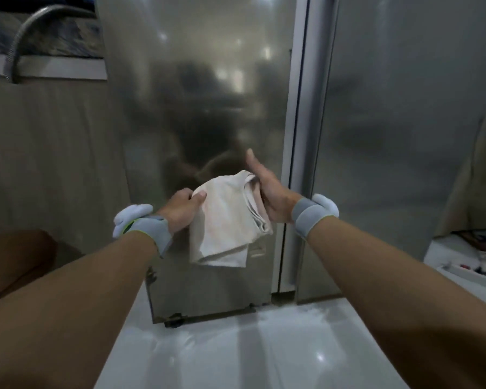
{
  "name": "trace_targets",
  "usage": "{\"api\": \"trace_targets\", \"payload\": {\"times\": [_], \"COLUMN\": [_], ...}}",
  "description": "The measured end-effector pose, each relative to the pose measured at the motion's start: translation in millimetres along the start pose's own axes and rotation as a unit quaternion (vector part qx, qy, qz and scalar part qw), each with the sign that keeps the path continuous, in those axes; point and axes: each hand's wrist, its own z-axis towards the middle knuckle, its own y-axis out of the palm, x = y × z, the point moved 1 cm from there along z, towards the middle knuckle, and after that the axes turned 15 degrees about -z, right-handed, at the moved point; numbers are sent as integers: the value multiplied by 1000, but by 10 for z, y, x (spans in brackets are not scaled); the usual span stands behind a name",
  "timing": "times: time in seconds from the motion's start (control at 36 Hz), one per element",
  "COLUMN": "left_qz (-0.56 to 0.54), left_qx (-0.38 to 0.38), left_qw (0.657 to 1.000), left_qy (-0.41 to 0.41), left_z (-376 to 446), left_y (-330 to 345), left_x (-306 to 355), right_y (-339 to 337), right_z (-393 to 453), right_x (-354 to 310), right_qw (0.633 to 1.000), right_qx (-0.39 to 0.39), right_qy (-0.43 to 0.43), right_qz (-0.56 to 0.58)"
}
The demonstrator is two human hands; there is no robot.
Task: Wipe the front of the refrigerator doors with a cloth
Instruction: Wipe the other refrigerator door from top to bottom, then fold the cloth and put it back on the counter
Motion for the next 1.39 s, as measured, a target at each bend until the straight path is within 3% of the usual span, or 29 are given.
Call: {"api": "trace_targets", "payload": {"times": [0.14,0.22,0.31,0.47,0.61,0.69,0.72,0.75,0.78,0.86,0.89,0.94,0.97,1.0,1.03,1.08,1.19,1.39], "left_qz": [-25,-10,-20,-23,0,3,9,36,31,88,98,120,129,136,141,158,153,192], "left_qx": [-76,-129,-179,-274,-310,-317,-331,-320,-333,-334,-337,-338,-340,-345,-348,-348,-373,-420], "left_qw": [994,987,973,937,919,911,909,911,909,902,893,887,886,881,874,859,832,819], "left_qy": [74,95,142,217,242,262,253,256,250,261,281,290,288,292,307,341,382,341], "left_z": [282,444,574,676,883,980,1013,950,1015,951,1060,1016,1108,1061,1094,1096,1147,1284], "left_y": [447,772,1081,1527,1910,2052,2123,2096,2175,2184,2274,2262,2298,2283,2304,2329,2452,2712], "left_x": [662,1124,1565,2187,3051,3640,4114,4123,4804,4826,5228,5255,5877,5906,6467,6879,8185,9246], "right_y": [-791,-1182,-1564,-2028,-2650,-3002,-3262,-3216,-3574,-3602,-3818,-3803,-4147,-4085,-4368,-4533,-5154,-5839], "right_z": [-228,-448,-637,-858,-1284,-1540,-1735,-1773,-2000,-2032,-2168,-2165,-2370,-2396,-2564,-2715,-3174,-3693], "right_x": [-197,-350,-486,-526,-931,-1408,-1759,-1837,-2363,-2423,-2820,-2858,-3358,-3455,-3899,-4254,-5188,-5989], "right_qw": [998,993,986,979,945,922,920,913,903,892,875,864,854,843,835,813,788,764], "right_qx": [57,105,109,137,255,307,322,334,365,371,388,389,404,402,407,406,458,454], "right_qy": [-4,-3,12,26,73,105,107,106,115,92,108,99,113,129,121,129,138,152], "right_qz": [12,-57,-127,-148,-193,-210,-197,-210,-198,-240,-269,-305,-309,-334,-350,-397,-389,-433]}}
